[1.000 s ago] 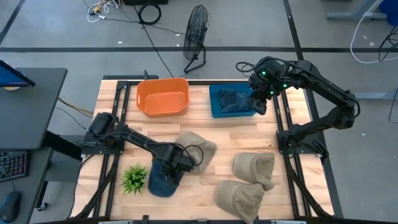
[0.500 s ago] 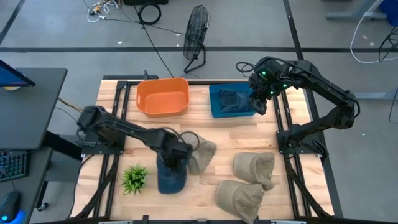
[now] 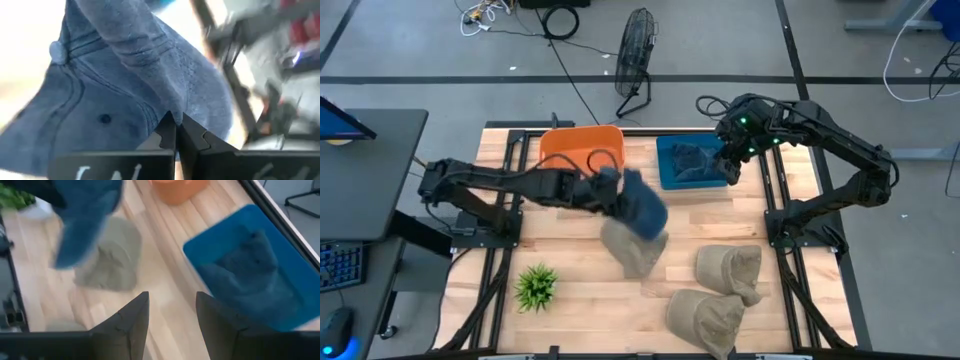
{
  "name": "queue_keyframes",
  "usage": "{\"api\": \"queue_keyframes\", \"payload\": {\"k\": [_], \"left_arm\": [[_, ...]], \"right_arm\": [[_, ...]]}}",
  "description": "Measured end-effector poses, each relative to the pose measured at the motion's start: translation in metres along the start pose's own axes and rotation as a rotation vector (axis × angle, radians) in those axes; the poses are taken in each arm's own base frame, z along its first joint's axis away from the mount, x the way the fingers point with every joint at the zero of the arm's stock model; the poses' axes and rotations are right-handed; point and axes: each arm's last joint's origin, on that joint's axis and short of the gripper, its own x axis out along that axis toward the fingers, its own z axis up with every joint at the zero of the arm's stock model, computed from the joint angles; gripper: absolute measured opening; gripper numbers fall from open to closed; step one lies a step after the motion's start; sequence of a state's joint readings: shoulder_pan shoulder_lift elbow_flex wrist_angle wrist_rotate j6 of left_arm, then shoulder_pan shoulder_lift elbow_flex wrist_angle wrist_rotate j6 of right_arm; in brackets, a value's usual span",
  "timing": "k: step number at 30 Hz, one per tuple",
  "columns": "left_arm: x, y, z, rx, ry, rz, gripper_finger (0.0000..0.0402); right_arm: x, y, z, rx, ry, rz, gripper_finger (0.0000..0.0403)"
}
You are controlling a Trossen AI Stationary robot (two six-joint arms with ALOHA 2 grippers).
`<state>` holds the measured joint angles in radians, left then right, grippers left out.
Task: Pick & Place hat
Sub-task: Put the blue cap into the blue bin
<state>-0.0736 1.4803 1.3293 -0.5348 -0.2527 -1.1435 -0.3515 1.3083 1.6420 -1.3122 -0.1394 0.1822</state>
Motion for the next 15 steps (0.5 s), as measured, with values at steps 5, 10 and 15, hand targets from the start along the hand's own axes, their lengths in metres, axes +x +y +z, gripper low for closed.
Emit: {"api": "queue_keyframes", "payload": {"k": [5, 10, 15], "left_arm": [[0.007, -0.002, 0.033, 0.002, -0.22, -0.061, 0.0003], [0.008, 0.003, 0.054, 0.019, -0.298, -0.065, 0.0003], [0.011, 0.014, 0.063, 0.025, -0.31, -0.004, 0.0003]], "right_arm": [[0.016, 0.006, 0.006, 0.038, -0.07, 0.045, 0.0167], [0.038, 0.011, 0.016, 0.043, -0.203, 0.092, 0.0167], [0.04, 0.011, 0.028, 0.054, -0.336, 0.124, 0.0167]]}}
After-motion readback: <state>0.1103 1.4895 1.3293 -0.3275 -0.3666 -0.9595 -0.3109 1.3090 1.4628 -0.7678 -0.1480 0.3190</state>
